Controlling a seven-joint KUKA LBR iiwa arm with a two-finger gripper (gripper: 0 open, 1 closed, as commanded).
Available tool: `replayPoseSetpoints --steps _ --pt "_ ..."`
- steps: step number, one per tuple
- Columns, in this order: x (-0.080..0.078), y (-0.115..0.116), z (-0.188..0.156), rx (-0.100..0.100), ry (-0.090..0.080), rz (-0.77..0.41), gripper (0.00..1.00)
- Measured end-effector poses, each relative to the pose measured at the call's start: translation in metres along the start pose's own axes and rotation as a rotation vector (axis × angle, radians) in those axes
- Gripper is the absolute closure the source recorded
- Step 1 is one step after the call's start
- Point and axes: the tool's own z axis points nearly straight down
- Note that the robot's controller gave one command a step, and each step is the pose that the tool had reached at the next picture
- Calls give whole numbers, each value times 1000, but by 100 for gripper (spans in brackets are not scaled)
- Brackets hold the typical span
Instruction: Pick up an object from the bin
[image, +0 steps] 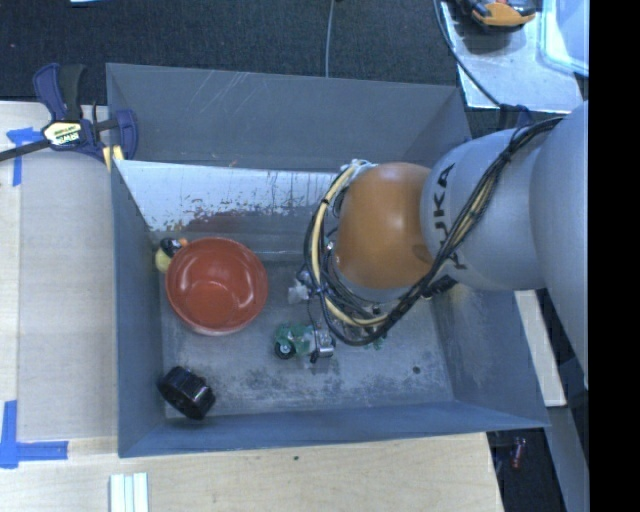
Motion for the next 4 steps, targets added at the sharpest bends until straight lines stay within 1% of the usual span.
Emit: replayPoseSetpoints --steps 1,2,3,4 --pt "0 3 -13 -1 -2 6 0" --pt "-4 -11 29 -1 -4 49 0" --pt "2 -11 25 -2 -12 26 100" --pt "2 -11 25 -2 -12 27 100"
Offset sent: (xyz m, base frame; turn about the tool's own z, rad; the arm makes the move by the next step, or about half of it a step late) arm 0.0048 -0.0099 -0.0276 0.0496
